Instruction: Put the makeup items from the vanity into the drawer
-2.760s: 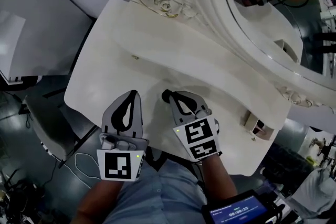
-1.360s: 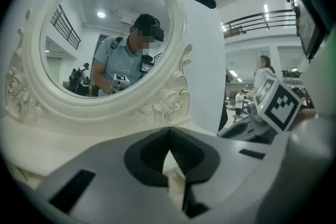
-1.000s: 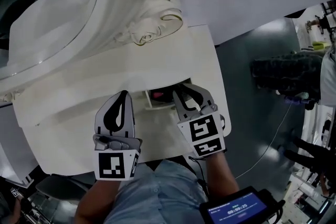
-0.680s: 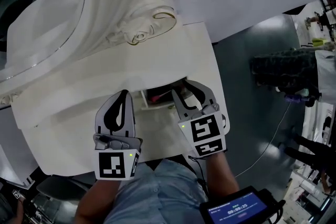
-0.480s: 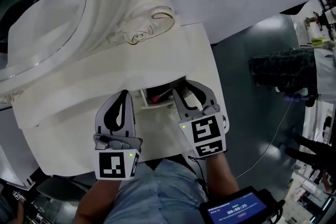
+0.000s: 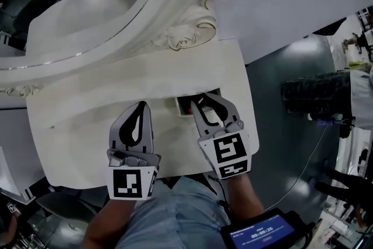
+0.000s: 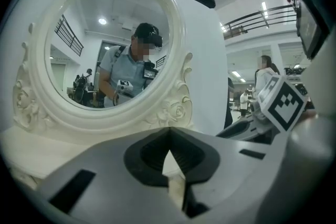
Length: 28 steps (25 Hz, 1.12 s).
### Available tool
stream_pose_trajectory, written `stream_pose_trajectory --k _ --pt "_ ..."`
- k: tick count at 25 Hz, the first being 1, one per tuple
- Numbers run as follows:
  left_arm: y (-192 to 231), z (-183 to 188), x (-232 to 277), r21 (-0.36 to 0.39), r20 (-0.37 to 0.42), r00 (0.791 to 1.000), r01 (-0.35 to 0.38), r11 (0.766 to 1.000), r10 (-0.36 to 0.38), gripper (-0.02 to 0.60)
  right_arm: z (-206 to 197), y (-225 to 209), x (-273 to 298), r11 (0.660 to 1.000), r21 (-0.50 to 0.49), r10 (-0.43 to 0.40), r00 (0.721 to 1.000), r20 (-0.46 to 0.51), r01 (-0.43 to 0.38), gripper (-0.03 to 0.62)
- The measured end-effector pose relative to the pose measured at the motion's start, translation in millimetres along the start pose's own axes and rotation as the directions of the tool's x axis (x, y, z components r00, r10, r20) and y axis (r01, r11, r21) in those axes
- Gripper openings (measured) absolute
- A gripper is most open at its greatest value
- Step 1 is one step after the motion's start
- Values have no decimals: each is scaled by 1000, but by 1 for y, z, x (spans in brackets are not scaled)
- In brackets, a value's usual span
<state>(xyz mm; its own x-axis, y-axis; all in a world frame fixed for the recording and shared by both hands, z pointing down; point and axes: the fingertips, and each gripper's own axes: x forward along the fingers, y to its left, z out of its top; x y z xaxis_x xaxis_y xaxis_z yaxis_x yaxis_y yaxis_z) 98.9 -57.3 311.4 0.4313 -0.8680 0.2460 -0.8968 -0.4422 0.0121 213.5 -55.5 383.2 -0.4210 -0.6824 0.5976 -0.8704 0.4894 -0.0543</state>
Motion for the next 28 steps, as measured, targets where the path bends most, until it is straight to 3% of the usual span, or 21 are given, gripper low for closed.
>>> stream_pose_trajectory --k 7,13,15,17,20,22,25,28 --pt "45 22 -38 3 62 992 -114 994 113 0 49 75 9 989 -72 136 982 128 -128 43" --pt "91 43 -87 6 118 966 -233 972 231 0 95 150 4 964 -168 247 933 263 -208 8" --pt "105 47 -102 -47 120 953 -276 960 279 0 109 170 1 960 -179 262 917 301 -216 3" --pt "118 51 -114 -82 126 940 -309 948 317 0 130 186 -3 949 -238 286 883 373 -207 3" --pt "132 61 -127 -59 168 924 -338 939 343 0 154 202 -8 939 -277 311 842 441 -202 2" --pt "136 66 -134 -68 183 917 -348 935 355 0 160 210 -10 939 -275 315 833 454 -206 2" --pt "139 71 -142 -4 217 915 -346 938 339 0 162 218 -13 939 -275 319 829 460 -209 2" --pt "137 69 -145 -82 207 910 -351 933 360 0 164 221 -15 939 -275 318 825 468 -207 2"
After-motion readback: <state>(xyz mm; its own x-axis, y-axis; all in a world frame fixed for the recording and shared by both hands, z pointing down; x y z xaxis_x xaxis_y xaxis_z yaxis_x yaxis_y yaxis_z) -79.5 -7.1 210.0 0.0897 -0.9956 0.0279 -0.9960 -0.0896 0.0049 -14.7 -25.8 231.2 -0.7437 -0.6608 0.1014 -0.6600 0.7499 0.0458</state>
